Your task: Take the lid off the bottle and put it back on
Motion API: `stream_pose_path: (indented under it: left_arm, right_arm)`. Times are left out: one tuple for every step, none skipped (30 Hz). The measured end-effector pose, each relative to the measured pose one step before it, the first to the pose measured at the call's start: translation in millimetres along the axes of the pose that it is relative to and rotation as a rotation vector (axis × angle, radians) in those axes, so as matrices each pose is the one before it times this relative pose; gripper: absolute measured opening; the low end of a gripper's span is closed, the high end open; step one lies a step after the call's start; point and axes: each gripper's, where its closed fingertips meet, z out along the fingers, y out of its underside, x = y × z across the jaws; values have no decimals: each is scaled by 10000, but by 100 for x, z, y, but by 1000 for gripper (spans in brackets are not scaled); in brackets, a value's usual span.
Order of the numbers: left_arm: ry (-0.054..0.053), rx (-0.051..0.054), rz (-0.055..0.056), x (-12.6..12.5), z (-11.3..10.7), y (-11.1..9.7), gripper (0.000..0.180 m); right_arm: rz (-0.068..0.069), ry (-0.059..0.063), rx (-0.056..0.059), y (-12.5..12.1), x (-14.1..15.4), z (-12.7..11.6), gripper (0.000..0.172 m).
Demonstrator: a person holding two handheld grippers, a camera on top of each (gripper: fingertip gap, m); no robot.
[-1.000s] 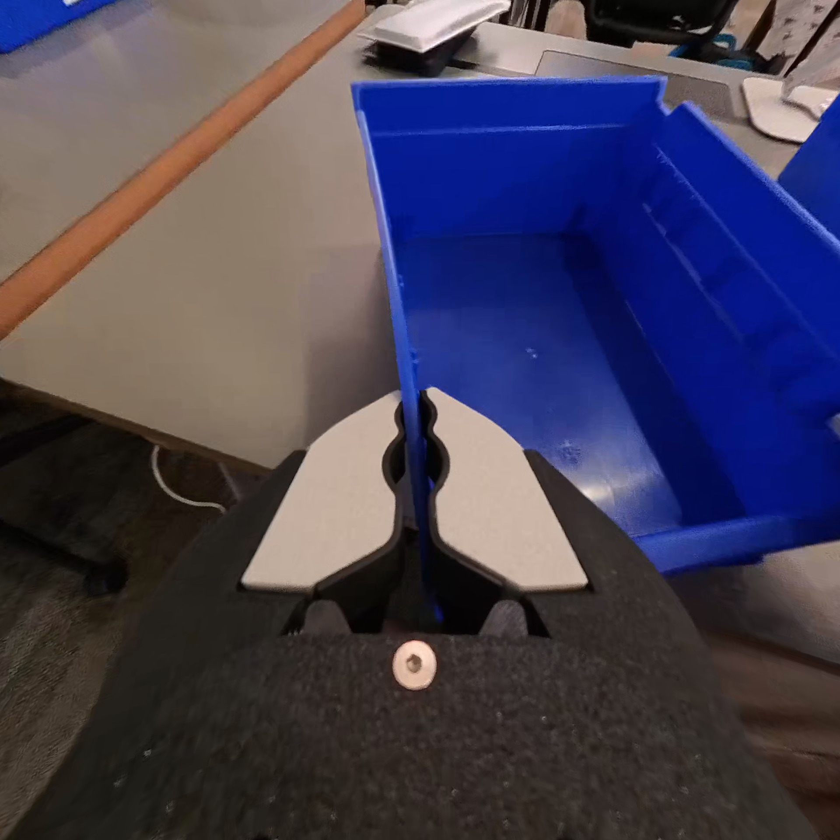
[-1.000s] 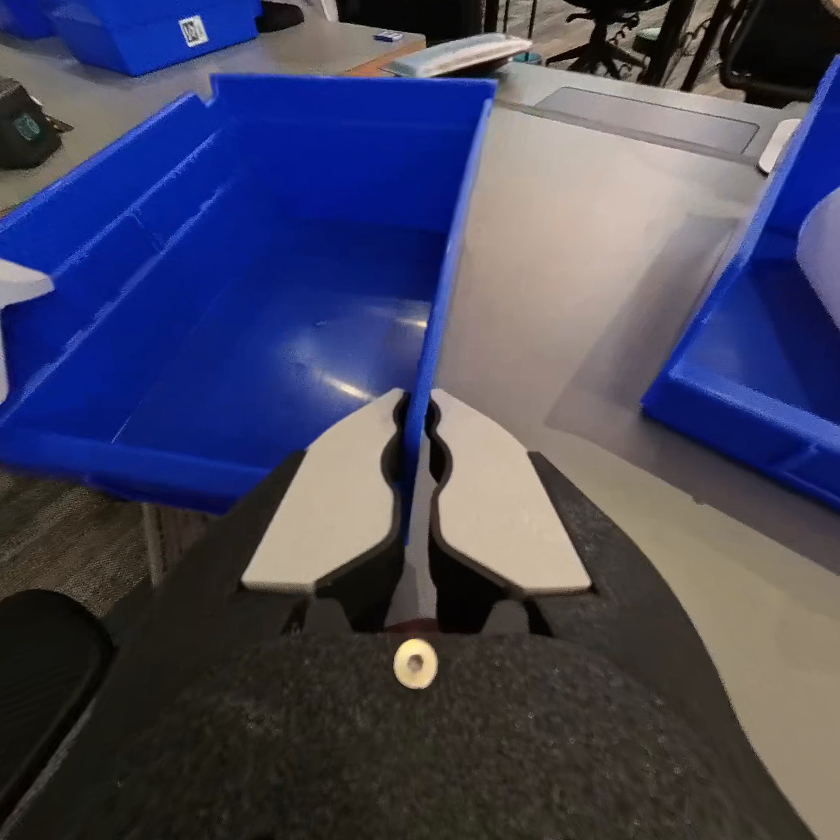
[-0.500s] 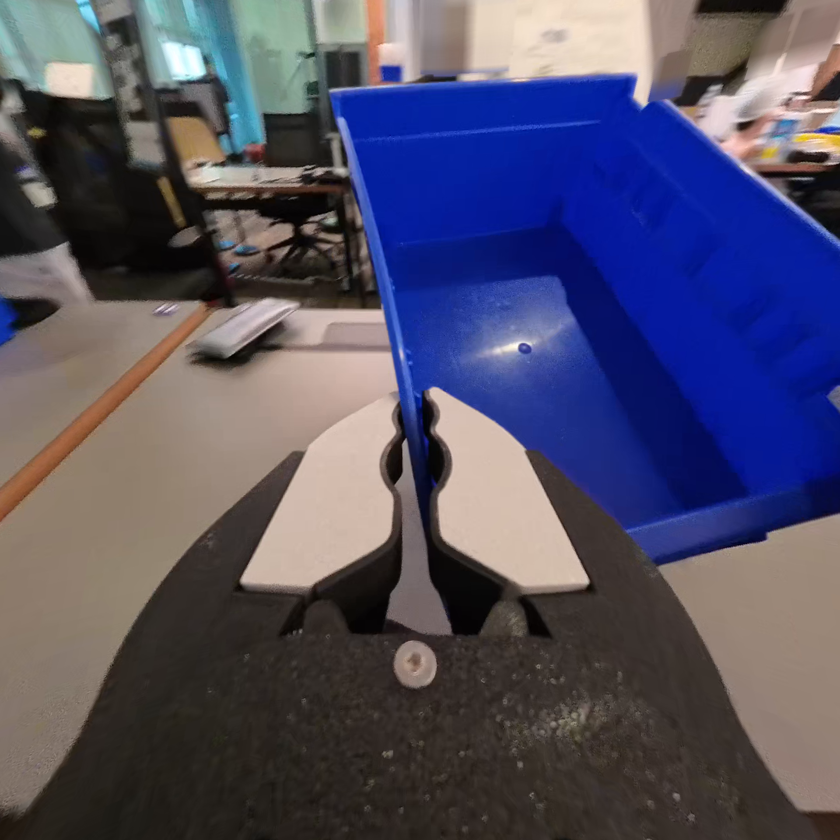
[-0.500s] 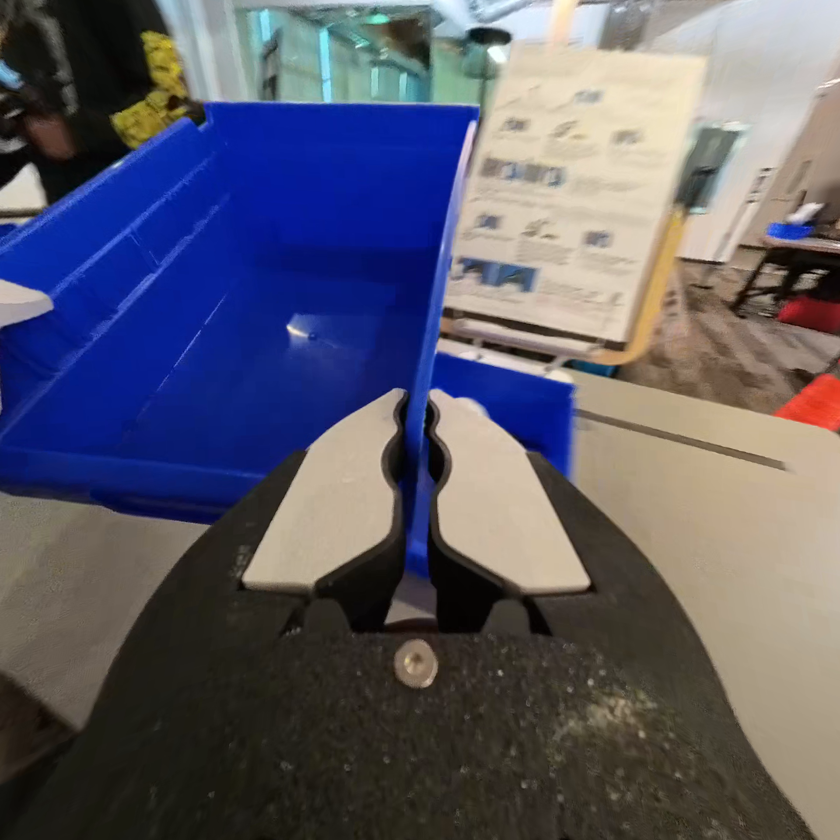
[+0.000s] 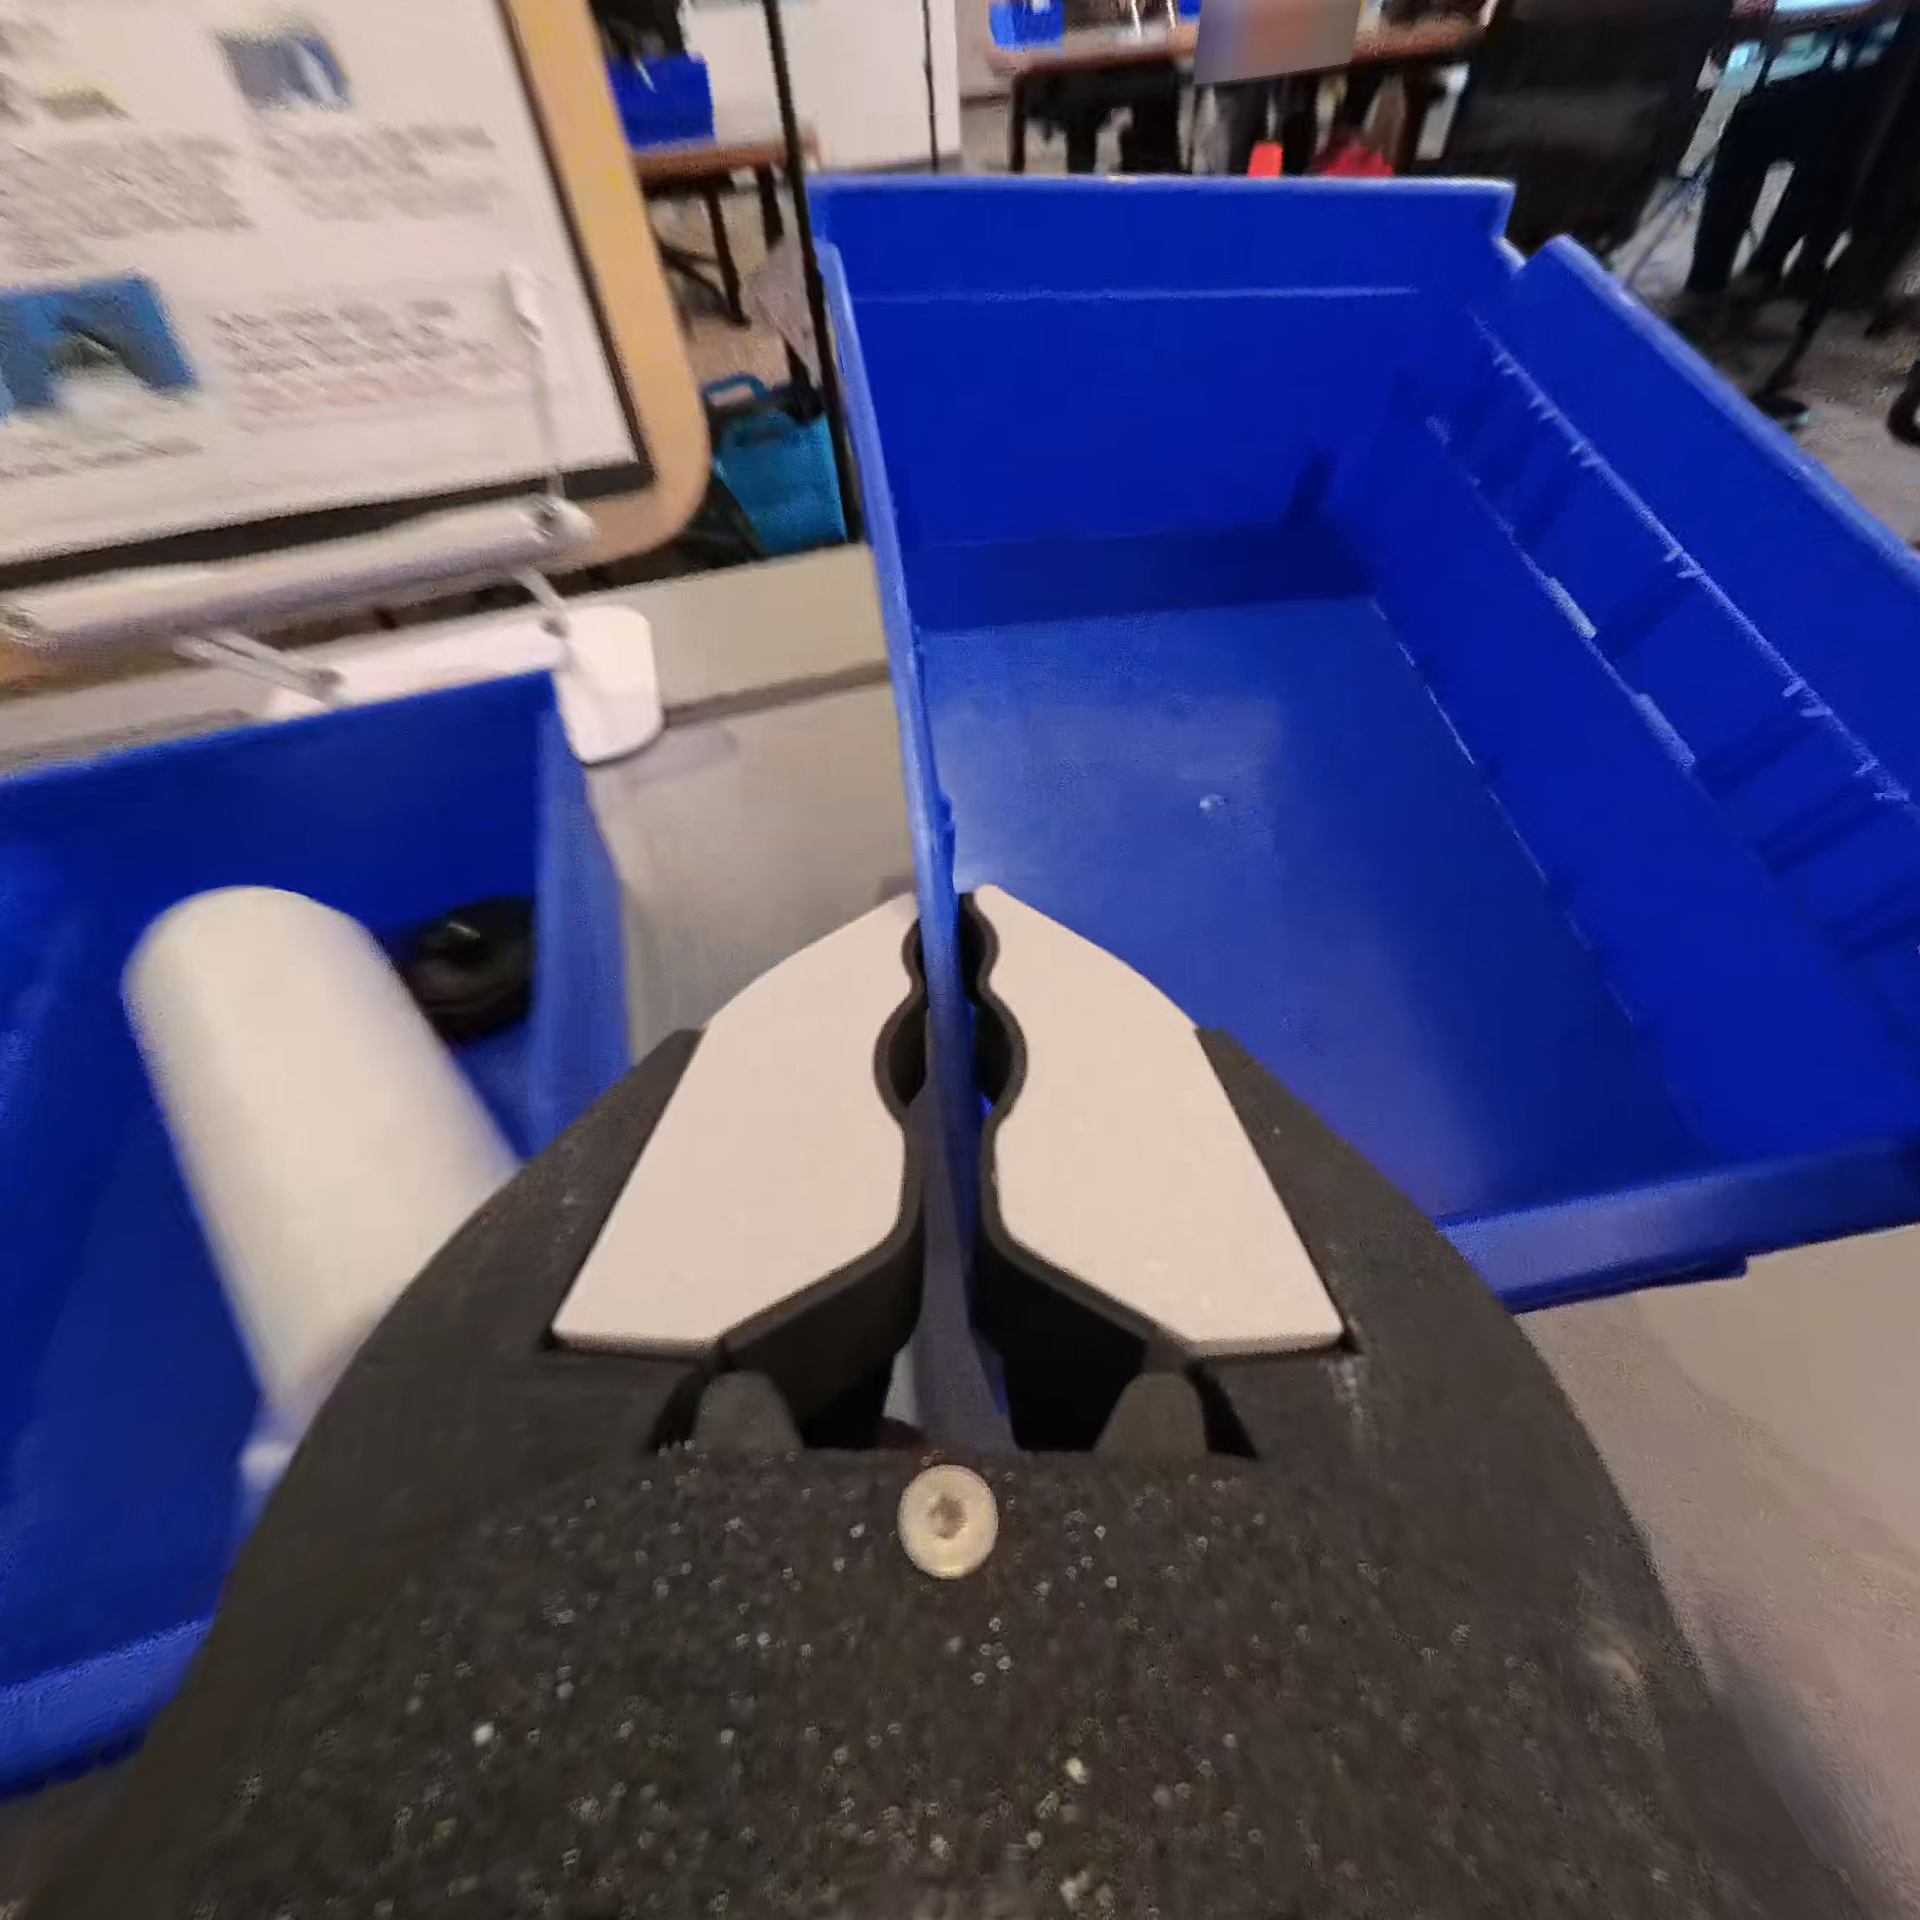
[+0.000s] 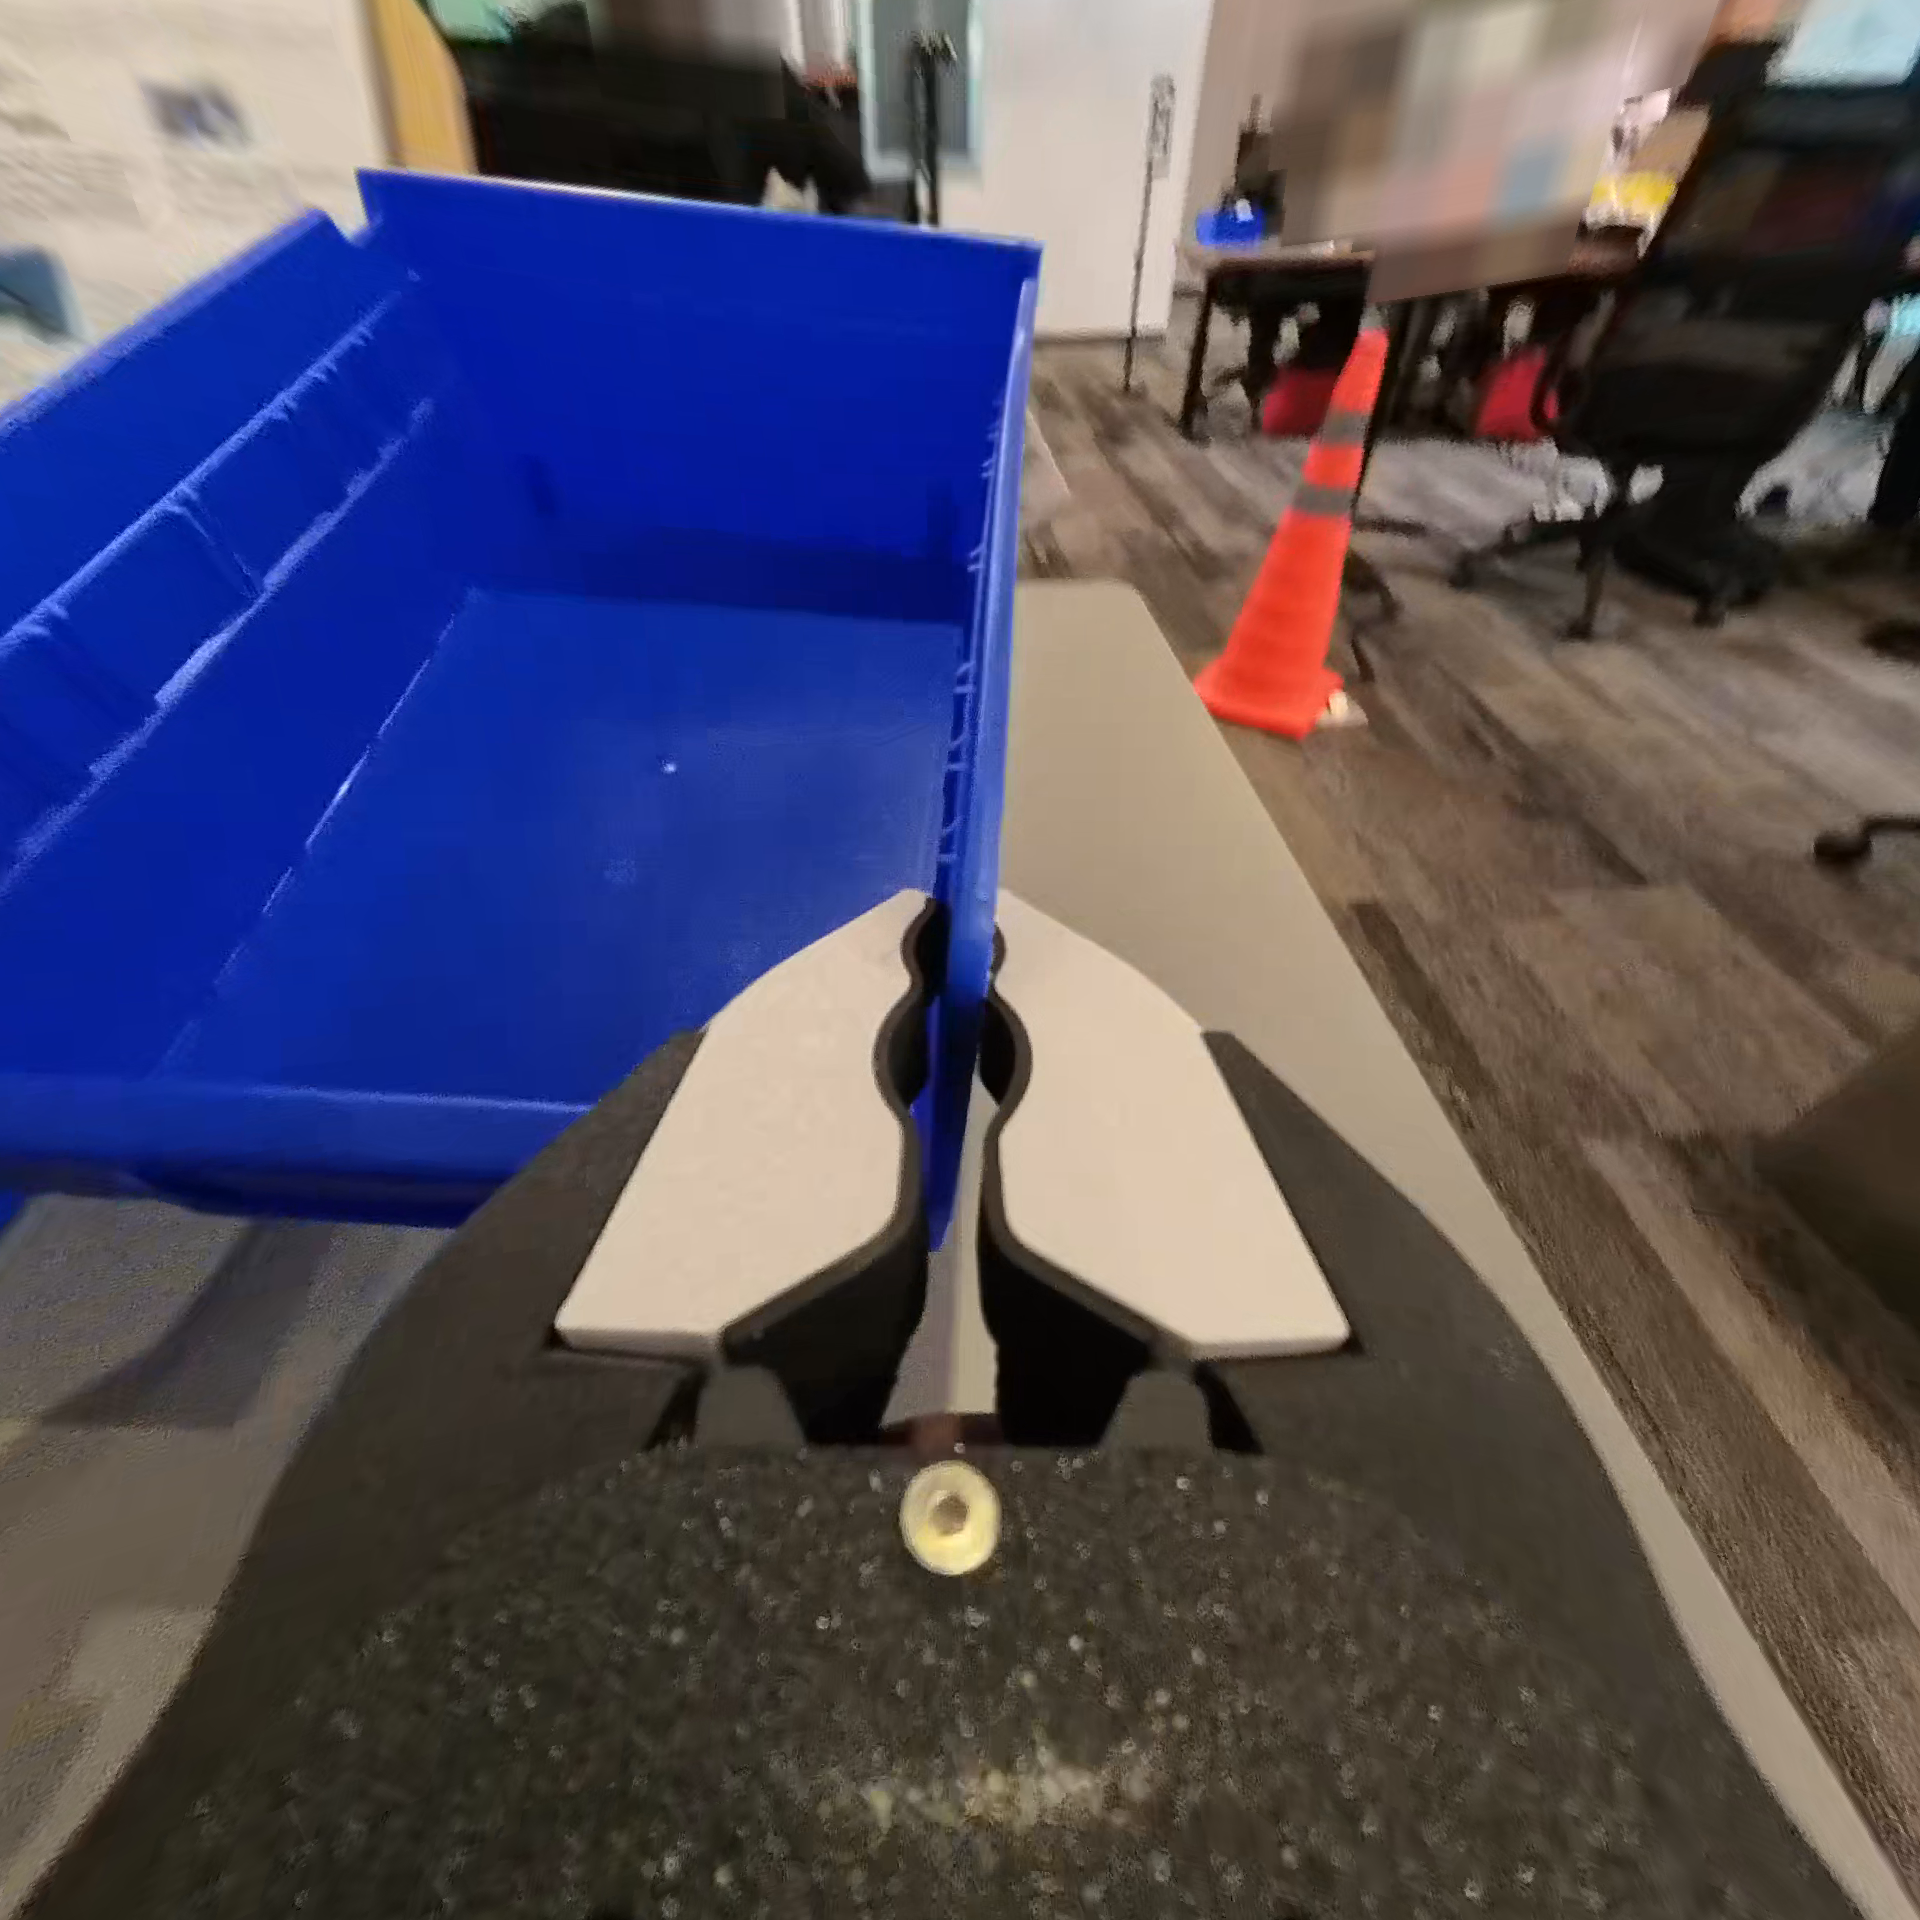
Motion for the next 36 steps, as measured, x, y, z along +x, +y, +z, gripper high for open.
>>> stream_pose_path:
  left_arm:
    - [108, -321, -141, 885, 1081, 1169, 2]
    - [114, -299, -241, 624, 967, 1125, 2]
    - [97, -271, -200, 426, 870, 1067, 2]
    - [94, -261, -126, 309, 849, 1062, 2]
    - [154, -286, -182, 292, 851, 1083, 3]
    - [247, -106, -250, 325, 712, 790, 4]
    - [266, 275, -212, 317, 301, 55, 7]
    - [121, 209, -93, 199, 70, -106, 10]
    - [32, 60, -35, 95, 121, -33, 11]
    - [82, -12, -65, 117, 116, -37, 12]
    - [155, -59, -67, 157, 113, -12, 15]
    - [167, -89, 18, 104, 41, 3, 17]
    - [141, -132, 100, 2, 3, 59, 19]
    - [114, -112, 93, -120, -130, -13, 20]
    - [136, -39, 14, -220, -392, -188, 25]
    - [223, 48, -29, -240, -764, -447, 34]
    - [214, 240, 22, -370, -1264, -825, 43]
    - [42, 461, 124, -767, -1748, -1144, 46]
    - [-104, 533, 146, -1191, -2060, -1292, 48]
    - [-23, 454, 110, -1351, -2152, -1260, 49]
    - [55, 319, 97, -1479, -2102, -1105, 50]
    - [-36, 168, 121, -1811, -1968, -864, 49]
    - [-162, 32, 176, -2101, -1776, -632, 49]
    - [-248, -97, 223, -2318, -1560, -367, 49]
    - [-360, -195, 240, -2515, -1351, -52, 49]
    - [-448, -202, 238, -2662, -1123, 247, 51]
    - [-489, -179, 245, -2681, -844, 574, 51]
    - [-585, -243, 205, -2685, -528, 1014, 51]
    - [-584, -298, 91, -2460, -236, 1360, 52]
    - [-392, -261, 0, -1896, -8, 1464, 55]
    - [-224, -198, -44, -1342, 194, 1448, 57]
    - [-167, -211, -41, -967, 397, 1446, 57]
    - [-30, -288, 24, -442, 593, 1398, 58]
    - [225, -368, 80, 196, 705, 1266, 60]
    - [316, -352, 68, 481, 718, 1028, 63]
    - [172, -169, -34, 302, 637, 646, 62]
  right_arm:
    - [160, 160, -314, 1016, 1093, 441, 3]
    - [253, 65, -221, 722, 796, 475, 3]
    - [310, -12, -145, 595, 598, 522, 3]
    - [284, -10, -196, 680, 510, 587, 3]
    - [219, 50, -269, 754, 536, 643, 3]
    - [133, 114, -371, 804, 542, 674, 4]
    - [108, 175, -316, 706, 525, 676, 5]
    - [15, 81, 67, 118, 291, 488, 7]
    - [37, 95, 136, -107, 161, 358, 9]
    - [88, 102, -9, -93, 101, 254, 10]
    - [48, 113, -12, -99, 100, 205, 11]
    - [13, 53, -15, -31, 43, 151, 11]
    - [70, -44, 36, -44, -36, 100, 11]
    - [77, -109, 36, -17, -107, 23, 11]
    - [-20, -74, 27, 25, -63, -59, 10]
    - [-20, 93, 89, -115, 126, -163, 14]
    - [-100, 76, 200, -369, 80, -345, 22]
    - [-200, 64, 283, -602, 85, -554, 34]
    - [-144, 190, 393, -841, 261, -705, 40]
    - [-128, 244, 421, -925, 288, -778, 40]
    - [-145, 187, 349, -857, 127, -752, 40]
    - [-119, 147, 170, -672, -85, -691, 40]
    - [-67, -5, -51, -439, -530, -679, 40]
    - [95, -208, -117, -415, -1149, -687, 40]
    - [190, -401, 3, -550, -1791, -668, 40]
    - [145, -486, 76, -554, -2317, -540, 40]
    - [-6, -591, 19, -303, -2845, -334, 40]
    - [-91, -742, -32, -21, -3362, -124, 42]
    - [-100, -822, -49, 277, -3657, 111, 44]
    - [18, -709, -144, 689, -3591, 424, 47]
    - [-14, -763, -291, 1194, -3644, 728, 47]
    - [-138, -697, -428, 1593, -3399, 1045, 49]
    - [-249, -362, -453, 1690, -2651, 1256, 52]
    - [-346, 28, -439, 1578, -1824, 1303, 53]
    - [-316, 322, -440, 1353, -1162, 1181, 52]
    - [-307, 375, -359, 1042, -806, 999, 51]
